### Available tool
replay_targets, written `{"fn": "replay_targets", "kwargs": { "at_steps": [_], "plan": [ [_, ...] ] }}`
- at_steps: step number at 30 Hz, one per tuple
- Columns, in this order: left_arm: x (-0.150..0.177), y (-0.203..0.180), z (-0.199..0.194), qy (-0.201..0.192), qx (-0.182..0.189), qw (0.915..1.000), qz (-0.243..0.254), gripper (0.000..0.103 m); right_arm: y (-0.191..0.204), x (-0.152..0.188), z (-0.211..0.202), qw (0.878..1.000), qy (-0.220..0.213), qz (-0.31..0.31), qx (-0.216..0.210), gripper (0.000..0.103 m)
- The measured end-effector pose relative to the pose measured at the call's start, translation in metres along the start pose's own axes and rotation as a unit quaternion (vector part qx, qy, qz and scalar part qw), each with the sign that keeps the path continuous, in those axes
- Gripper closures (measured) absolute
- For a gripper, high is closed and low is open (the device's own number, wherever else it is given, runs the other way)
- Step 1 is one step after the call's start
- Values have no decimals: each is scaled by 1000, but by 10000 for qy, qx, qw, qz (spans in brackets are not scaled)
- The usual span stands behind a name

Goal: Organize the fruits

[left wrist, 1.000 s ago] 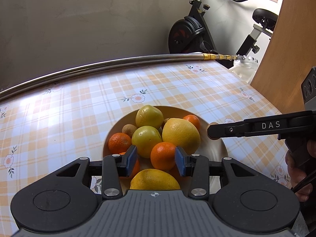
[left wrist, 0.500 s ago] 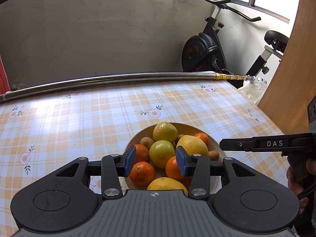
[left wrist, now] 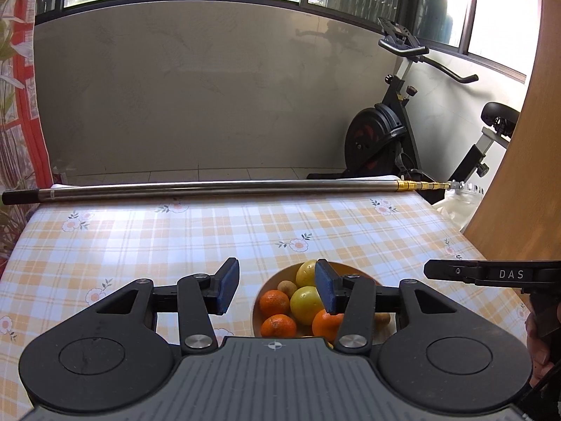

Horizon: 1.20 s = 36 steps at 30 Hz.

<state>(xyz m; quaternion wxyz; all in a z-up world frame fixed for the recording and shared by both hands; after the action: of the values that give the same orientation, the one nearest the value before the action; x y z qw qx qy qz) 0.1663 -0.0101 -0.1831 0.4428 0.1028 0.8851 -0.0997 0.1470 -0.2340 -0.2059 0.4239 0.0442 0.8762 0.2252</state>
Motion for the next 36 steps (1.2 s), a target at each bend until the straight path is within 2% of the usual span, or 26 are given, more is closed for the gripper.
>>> {"fn": "replay_targets", "kwargs": {
  "at_steps": [3, 6, 8, 13, 15, 17, 18, 22, 27, 36],
  "plan": [
    [-4, -2, -21, -158, -83, 9998, 31, 47, 13, -2, -16, 9998, -102, -197, 23, 69],
    [-7, -7, -42, -316, -137, 9994, 99, 45, 26, -3, -32, 9990, -223, -373, 31, 64],
    [-9, -11, -58, -438, -167, 9988, 157, 43, 35, -3, -43, 9983, -315, -481, 47, 56],
    [-14, -15, -101, -753, -258, 9967, 156, 25, 59, -8, -77, 9952, -648, -733, 18, 42],
    [-16, -14, -117, -851, -279, 9959, 98, 16, 69, -10, -91, 9936, -782, -810, -6, 32],
    [-19, -13, -131, -921, -274, 9954, 35, 8, 77, -11, -104, 9920, -926, -857, -20, 17],
    [-20, -13, -139, -962, -274, 9950, 10, 5, 81, -12, -109, 9915, -973, -868, -28, 15],
    [-26, -18, -163, -1025, -330, 9941, 110, 0, 92, -16, -130, 9902, -1096, -845, -161, 1],
    [-30, -31, -184, -1253, -542, 9901, 310, 0, 105, -19, -148, 9882, -1180, -961, -170, 0],
    [-37, -51, -210, -1563, -704, 9842, 434, 0, 126, -21, -168, 9829, -1377, -1215, -159, 0]
  ]
}}
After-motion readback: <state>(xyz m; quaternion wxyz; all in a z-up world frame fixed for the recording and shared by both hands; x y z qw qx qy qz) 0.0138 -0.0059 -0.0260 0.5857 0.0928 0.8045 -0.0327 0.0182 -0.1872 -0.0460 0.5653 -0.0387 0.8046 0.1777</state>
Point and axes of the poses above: each gripper's, at about its wrist camera, not at the fingertips, and z roughly the way its jaws point, y to its left, x to its underside, the point moved 3 cm from there along z, roughly the way its jaws point, and after that the axes turned 2 degrees about -x, right-handed, at the moved point
